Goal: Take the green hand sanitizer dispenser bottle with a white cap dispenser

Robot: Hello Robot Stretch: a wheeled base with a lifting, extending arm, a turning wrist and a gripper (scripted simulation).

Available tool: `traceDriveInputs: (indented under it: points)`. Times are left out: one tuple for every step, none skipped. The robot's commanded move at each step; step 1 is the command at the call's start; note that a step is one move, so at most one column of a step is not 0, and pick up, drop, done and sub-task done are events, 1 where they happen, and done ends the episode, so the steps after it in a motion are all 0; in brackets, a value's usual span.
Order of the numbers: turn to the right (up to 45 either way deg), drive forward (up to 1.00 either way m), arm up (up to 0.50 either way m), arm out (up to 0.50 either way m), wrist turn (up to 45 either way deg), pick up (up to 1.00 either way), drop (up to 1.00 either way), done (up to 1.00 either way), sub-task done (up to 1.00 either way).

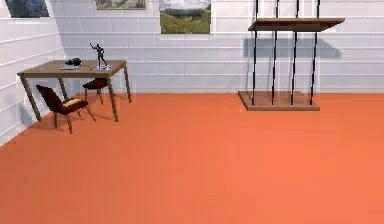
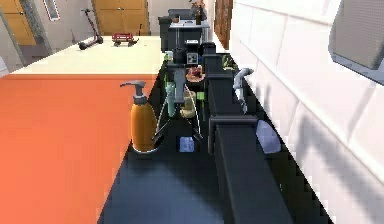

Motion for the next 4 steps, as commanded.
traceDriveInputs:
  points:
    - [0.0, 0.00, 0.00, 0.00, 45.0, 0.00, 0.00, 0.00, 0.00]
    - [0.0, 0.00, 0.00, 0.00, 45.0, 0.00, 0.00, 0.00, 0.00]
    - [0.0, 0.00, 0.00, 0.00, 45.0, 0.00, 0.00, 0.00, 0.00]
    - [0.0, 0.00, 0.00, 0.00, 27.0, 0.00, 0.00, 0.00, 0.00]
